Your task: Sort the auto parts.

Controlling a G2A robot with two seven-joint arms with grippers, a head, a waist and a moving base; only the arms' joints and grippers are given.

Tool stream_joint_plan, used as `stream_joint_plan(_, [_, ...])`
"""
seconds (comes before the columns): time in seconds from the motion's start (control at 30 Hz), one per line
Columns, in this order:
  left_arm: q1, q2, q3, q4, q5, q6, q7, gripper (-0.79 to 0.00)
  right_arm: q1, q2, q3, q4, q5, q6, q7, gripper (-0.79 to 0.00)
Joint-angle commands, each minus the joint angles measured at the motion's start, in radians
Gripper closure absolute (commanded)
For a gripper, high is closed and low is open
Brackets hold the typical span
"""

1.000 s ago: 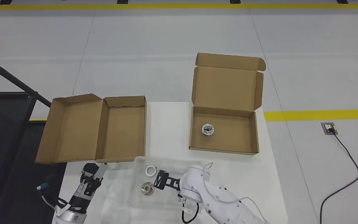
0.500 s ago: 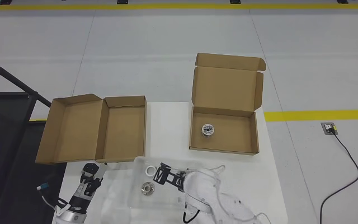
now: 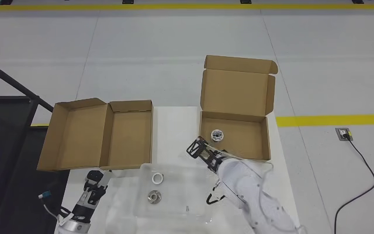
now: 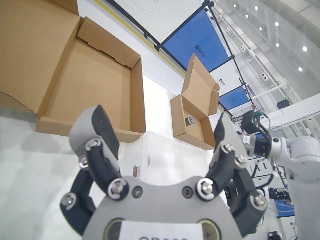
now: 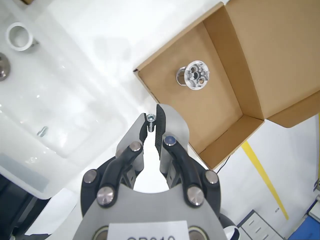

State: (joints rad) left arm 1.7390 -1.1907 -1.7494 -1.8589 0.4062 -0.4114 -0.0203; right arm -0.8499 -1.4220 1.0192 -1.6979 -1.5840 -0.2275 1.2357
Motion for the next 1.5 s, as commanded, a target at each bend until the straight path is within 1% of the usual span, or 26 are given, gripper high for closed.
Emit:
stream_joint_plan(0.0, [0.000,0.000,0.000,0.000,0.000,0.000,0.000,-0.785,0.058,-0.005,0.017,0.095,0.008,0.028,-0.018,0.000])
stream_joint_plan(0.17, [0.000,0.000,0.000,0.000,0.000,0.000,0.000,-0.785,0.192,-0.017,0.048,0.329,0.037,0.052,-0.035,0.000])
stream_joint_plan(0.27, [0.000,0.000,0.000,0.000,0.000,0.000,0.000,-0.785,0.253,-0.024,0.058,0.453,0.057,0.064,-0.068,0.000])
stream_joint_plan(0.6, [0.000,0.000,0.000,0.000,0.000,0.000,0.000,-0.785,0.352,-0.033,0.095,0.802,0.135,0.065,-0.301,0.000])
stream_joint_plan(0.73, [0.000,0.000,0.000,0.000,0.000,0.000,0.000,-0.785,0.376,-0.039,0.088,0.878,0.142,0.071,-0.351,0.000])
stream_joint_plan(0.97, [0.000,0.000,0.000,0.000,0.000,0.000,0.000,-0.785,0.402,-0.042,0.089,0.973,0.156,0.054,-0.394,0.000])
stream_joint_plan(1.0, [0.000,0.000,0.000,0.000,0.000,0.000,0.000,-0.785,0.405,-0.042,0.092,0.988,0.163,0.054,-0.401,-0.009])
stream_joint_plan(1.07, [0.000,0.000,0.000,0.000,0.000,0.000,0.000,-0.785,0.409,-0.042,0.095,1.007,0.171,0.050,-0.416,-0.268])
stream_joint_plan(1.13, [0.000,0.000,0.000,0.000,0.000,0.000,0.000,-0.785,0.409,-0.042,0.098,1.011,0.179,0.044,-0.434,-0.388])
stream_joint_plan(1.17, [0.000,0.000,0.000,0.000,0.000,0.000,0.000,-0.785,0.408,-0.041,0.099,1.009,0.179,0.040,-0.440,-0.511])
stream_joint_plan(1.2, [0.000,0.000,0.000,0.000,0.000,0.000,0.000,-0.785,0.406,-0.040,0.100,1.003,0.176,0.044,-0.440,-0.570])
stream_joint_plan(1.23, [0.000,0.000,0.000,0.000,0.000,0.000,0.000,-0.785,0.402,-0.039,0.100,0.992,0.173,0.050,-0.442,-0.610])
stream_joint_plan(1.3, [0.000,0.000,0.000,0.000,0.000,0.000,0.000,-0.785,0.389,-0.036,0.102,0.955,0.162,0.061,-0.438,-0.643])
stream_joint_plan(1.37, [0.000,0.000,0.000,0.000,0.000,0.000,0.000,-0.785,0.364,-0.030,0.106,0.892,0.143,0.076,-0.424,-0.622])
stream_joint_plan(1.47, [0.000,0.000,0.000,0.000,0.000,0.000,0.000,-0.785,0.298,-0.017,0.123,0.729,0.109,0.098,-0.392,-0.594])
